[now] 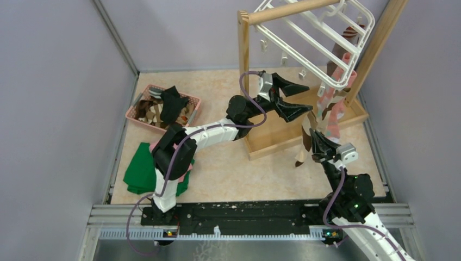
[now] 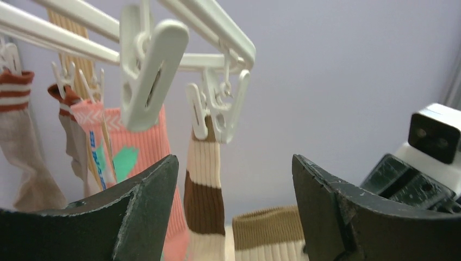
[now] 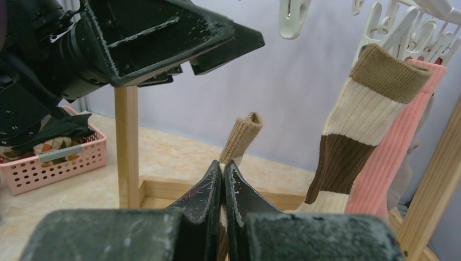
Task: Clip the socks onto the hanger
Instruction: Adjust the sock, then open the clamp at the hanger.
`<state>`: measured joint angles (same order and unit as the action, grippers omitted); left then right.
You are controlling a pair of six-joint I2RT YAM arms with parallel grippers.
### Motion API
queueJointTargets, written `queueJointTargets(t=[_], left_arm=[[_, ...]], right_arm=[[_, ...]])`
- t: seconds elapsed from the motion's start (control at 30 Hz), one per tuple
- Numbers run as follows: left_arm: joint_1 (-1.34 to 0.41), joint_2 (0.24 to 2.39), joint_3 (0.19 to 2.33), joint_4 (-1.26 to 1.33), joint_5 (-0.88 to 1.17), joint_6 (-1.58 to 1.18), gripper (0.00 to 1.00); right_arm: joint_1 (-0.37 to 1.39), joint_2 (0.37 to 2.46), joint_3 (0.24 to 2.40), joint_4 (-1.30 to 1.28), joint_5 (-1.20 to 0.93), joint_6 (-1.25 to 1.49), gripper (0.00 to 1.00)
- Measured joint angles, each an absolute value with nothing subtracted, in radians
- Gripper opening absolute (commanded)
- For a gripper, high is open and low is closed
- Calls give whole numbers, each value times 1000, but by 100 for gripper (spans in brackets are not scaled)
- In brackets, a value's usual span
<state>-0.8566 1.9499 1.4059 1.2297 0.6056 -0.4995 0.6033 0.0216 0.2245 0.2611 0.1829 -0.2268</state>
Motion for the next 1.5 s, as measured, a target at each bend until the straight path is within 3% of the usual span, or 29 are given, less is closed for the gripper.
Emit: queueJointTargets(t=[0.67, 1.5], left_arm=[[-880, 2100, 1697, 1173, 569, -507, 79], [-886, 2139, 1778, 1124, 571, -582, 78]], right_arm=[[603, 22, 224, 269, 183, -227, 0], [603, 22, 224, 268, 184, -228, 0]])
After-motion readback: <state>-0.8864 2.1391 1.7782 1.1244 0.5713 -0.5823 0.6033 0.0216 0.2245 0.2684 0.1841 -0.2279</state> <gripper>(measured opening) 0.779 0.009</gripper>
